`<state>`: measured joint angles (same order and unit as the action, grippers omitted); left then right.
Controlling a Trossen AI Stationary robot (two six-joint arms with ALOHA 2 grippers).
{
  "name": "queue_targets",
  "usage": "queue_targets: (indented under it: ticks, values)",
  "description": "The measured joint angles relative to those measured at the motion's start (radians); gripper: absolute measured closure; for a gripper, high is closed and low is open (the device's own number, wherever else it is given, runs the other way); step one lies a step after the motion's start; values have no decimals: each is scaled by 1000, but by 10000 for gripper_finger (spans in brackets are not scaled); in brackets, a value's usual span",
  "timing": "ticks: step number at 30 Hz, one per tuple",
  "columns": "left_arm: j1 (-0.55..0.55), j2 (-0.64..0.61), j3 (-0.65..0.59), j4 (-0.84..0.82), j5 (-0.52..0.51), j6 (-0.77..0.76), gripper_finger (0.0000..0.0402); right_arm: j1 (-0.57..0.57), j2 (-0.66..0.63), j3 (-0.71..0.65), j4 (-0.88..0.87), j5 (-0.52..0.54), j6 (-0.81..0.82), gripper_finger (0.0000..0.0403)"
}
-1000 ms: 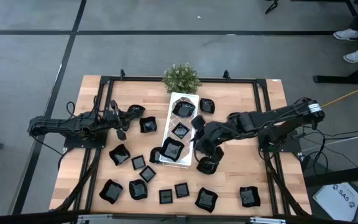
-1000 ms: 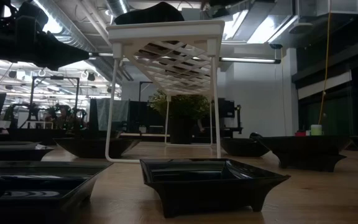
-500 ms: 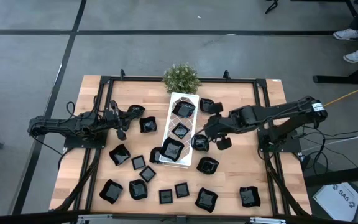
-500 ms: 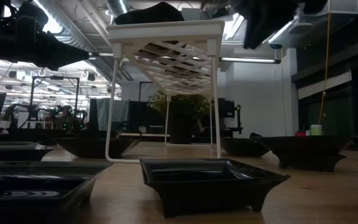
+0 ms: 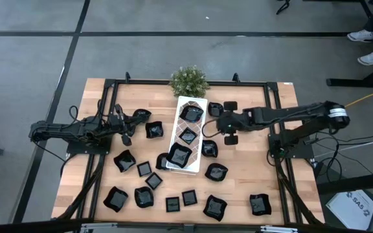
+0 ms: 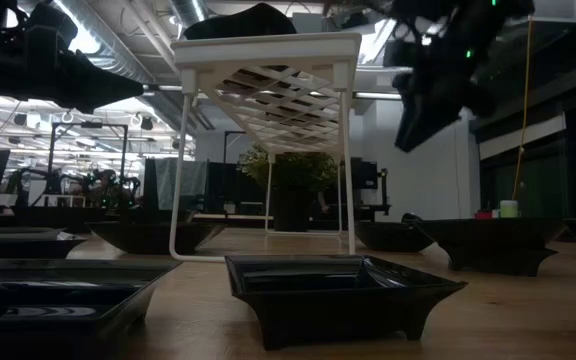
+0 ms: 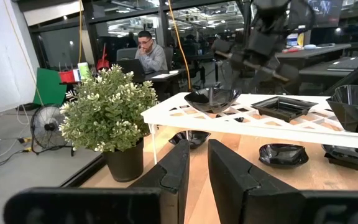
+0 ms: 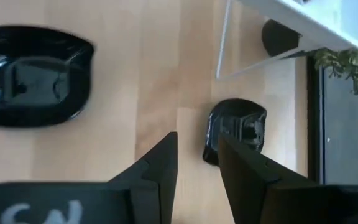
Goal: Pick & Place Mini shaped plates
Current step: Stack the leaf shaped plate on top of the leaf shaped plate on the shelf
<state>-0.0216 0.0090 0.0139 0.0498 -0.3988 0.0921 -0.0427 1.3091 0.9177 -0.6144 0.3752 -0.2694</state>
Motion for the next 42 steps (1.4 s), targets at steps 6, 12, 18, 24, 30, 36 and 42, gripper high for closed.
queue_targets:
  ticks: [6,12,18,24,30,36,42]
  values:
    - [0,0,0,0,0,0,348,-68,-2,-148,217,0,-6,288]
    - [0,0,0,0,0,0,348,-121,0,-262,391,0,-7,288]
    - [0,0,0,0,0,0,348,-156,0,-323,492,-3,-8,288]
    - [0,0,0,0,0,0,347,-178,6,-335,503,-28,-23,289]
    - [0,0,0,0,0,0,349,-181,60,-335,543,-34,-27,289]
    - [0,0,0,0,0,0,347,-189,121,-335,557,-36,-27,289]
    - [0,0,0,0,0,0,350,-208,155,-335,591,-20,-28,289]
